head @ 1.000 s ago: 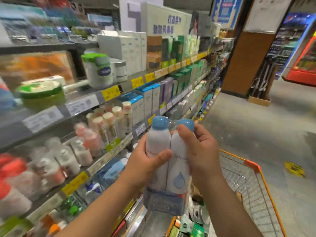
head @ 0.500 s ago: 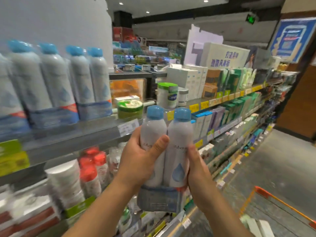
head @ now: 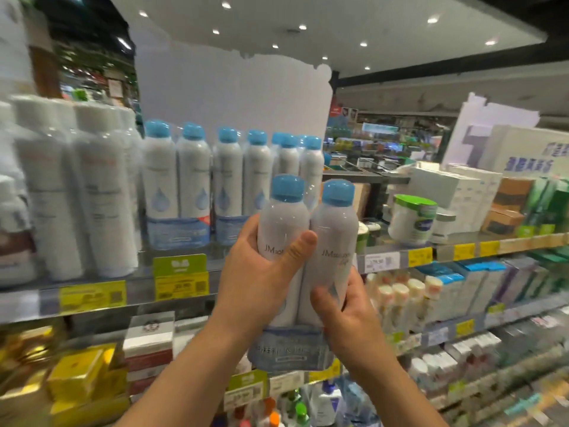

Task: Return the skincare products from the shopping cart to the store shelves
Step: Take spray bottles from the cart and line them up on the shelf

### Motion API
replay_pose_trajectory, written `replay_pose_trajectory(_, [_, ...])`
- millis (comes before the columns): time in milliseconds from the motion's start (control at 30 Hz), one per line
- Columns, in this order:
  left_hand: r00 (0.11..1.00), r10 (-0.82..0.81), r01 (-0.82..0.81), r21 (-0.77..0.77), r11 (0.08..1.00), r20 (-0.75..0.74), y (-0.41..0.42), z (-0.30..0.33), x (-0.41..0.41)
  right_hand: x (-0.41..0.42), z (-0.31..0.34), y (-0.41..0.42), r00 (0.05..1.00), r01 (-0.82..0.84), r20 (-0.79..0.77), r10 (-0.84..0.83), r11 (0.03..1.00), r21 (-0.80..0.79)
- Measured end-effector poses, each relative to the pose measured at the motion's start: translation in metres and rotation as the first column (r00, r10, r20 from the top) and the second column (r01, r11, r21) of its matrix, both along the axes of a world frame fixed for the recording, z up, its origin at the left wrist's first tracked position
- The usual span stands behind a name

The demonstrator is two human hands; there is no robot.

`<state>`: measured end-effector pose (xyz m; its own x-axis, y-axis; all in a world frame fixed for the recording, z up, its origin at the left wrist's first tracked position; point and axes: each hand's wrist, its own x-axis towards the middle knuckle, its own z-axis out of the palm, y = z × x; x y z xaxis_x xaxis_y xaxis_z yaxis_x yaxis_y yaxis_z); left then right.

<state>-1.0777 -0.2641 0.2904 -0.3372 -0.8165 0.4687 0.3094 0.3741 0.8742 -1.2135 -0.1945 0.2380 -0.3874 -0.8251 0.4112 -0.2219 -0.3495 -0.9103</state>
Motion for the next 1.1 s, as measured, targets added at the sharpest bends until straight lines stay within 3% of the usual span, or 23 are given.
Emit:
replay_pose_trajectory(333, [0.987, 0.154, -0.159, -0.119, 0.980, -0.049, -0.034, 0.036, 0.060, 0.036, 0.050, -0.059, 0.959, -0.263, -0.109, 0.260, 0.965, -0.014])
replay_pose_trajectory(467, [0.983, 0.183, -0.175, -0.161, 0.971, 0.033, -0.056, 0.053, 0.079, 0.045, 0.078, -0.075, 0.944, -0.226, -0.244, 0.224, 0.974, 0.018])
replay_pose_trajectory(567, [0.977, 0.190, -0.170, -0.195, 0.966, 0.094, -0.068, 0.070, 0.090, 0.051, 0.104, -0.088, 0.937, -0.280, -0.207, 0.280, 0.959, 0.027])
replay_pose_trajectory(700, [0.973, 0.229, -0.218, -0.230, 0.949, 0.025, -0.079, 0.083, 0.099, 0.063, 0.128, -0.107, 0.939, -0.281, -0.213, 0.270, 0.959, -0.024])
replay_pose_trajectory(900, [0.858, 0.512, -0.489, -0.353, 0.798, -0.032, -0.098, 0.071, 0.117, 0.070, 0.141, -0.143, 0.966, -0.178, -0.201, 0.161, 0.981, -0.071])
replay_pose_trajectory(1100, [0.800, 0.595, -0.511, -0.438, 0.740, 0.072, -0.106, 0.063, 0.126, 0.071, 0.131, -0.172, 0.970, -0.141, -0.206, 0.125, 0.988, -0.064])
